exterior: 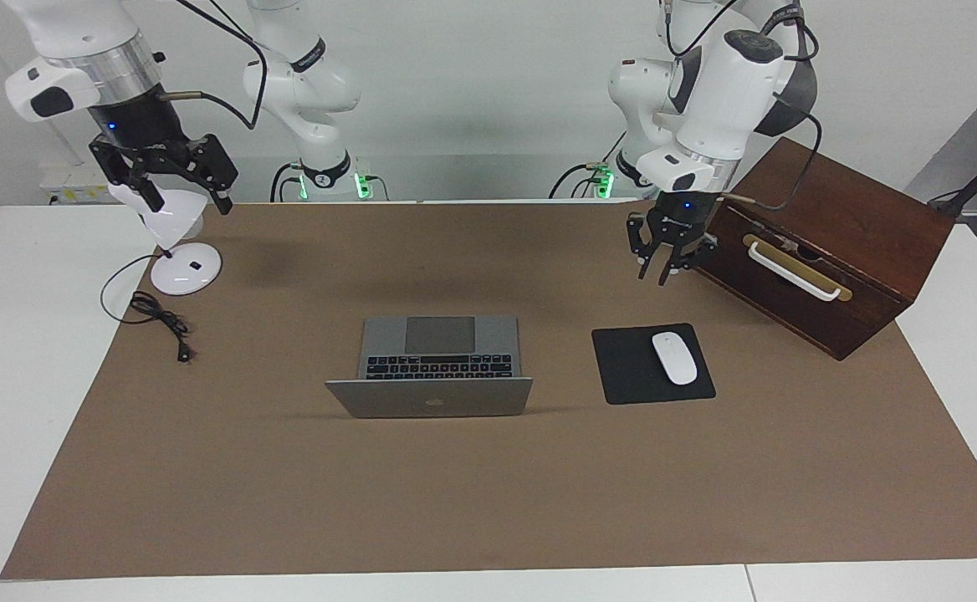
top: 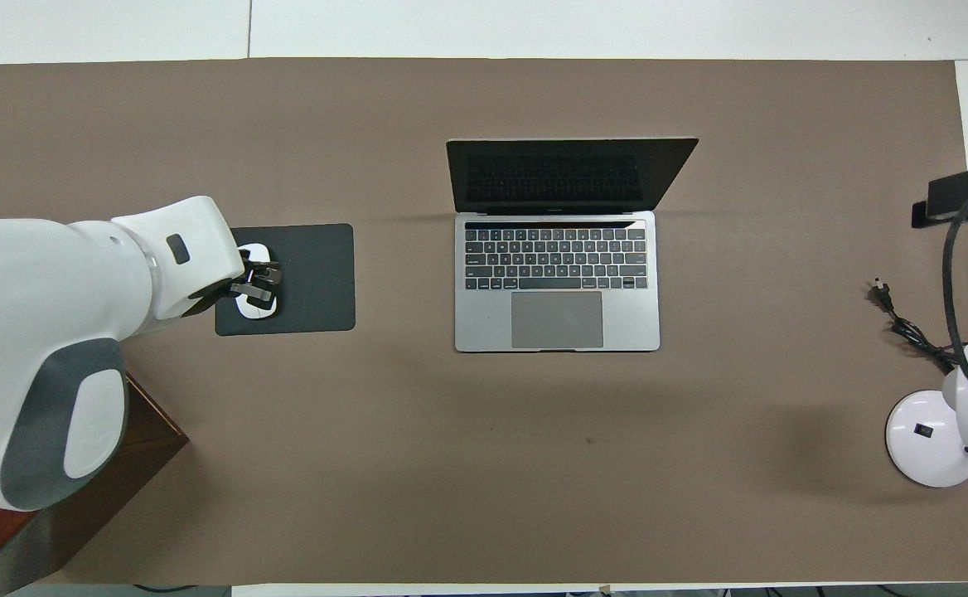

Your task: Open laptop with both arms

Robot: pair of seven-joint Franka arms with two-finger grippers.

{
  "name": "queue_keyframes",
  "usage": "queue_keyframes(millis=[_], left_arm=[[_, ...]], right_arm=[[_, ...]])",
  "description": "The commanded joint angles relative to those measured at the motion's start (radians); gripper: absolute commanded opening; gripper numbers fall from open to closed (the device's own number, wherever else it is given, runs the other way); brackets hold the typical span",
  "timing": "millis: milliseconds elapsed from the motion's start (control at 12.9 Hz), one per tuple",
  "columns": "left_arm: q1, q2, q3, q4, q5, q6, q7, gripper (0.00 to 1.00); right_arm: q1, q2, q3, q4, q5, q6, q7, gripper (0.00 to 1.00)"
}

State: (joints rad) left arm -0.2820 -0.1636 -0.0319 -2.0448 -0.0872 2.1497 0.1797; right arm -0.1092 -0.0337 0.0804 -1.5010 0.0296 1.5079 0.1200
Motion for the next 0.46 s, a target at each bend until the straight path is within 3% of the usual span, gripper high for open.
queue_keyframes(millis=[0,232,386], left_arm=[[0.050,-0.046,-0.008,0.000,0.017,-0.068,0.003,1.00],[0.147,-0.082,-0.008,0.003,0.017,-0.111,-0.002,1.00],[0.204,-0.091,-0.008,0.020,0.017,-0.177,-0.009,1.00]], right_arm=[[-0.029,-0.127,0.009,-0.206,-0.016,0.047,-0.017,1.00],[-0.029,-0.211,0.009,-0.379,-0.010,0.194,-0.008,1.00],[-0.027,-0.235,0.010,-0.422,-0.001,0.219,0.006,1.00]])
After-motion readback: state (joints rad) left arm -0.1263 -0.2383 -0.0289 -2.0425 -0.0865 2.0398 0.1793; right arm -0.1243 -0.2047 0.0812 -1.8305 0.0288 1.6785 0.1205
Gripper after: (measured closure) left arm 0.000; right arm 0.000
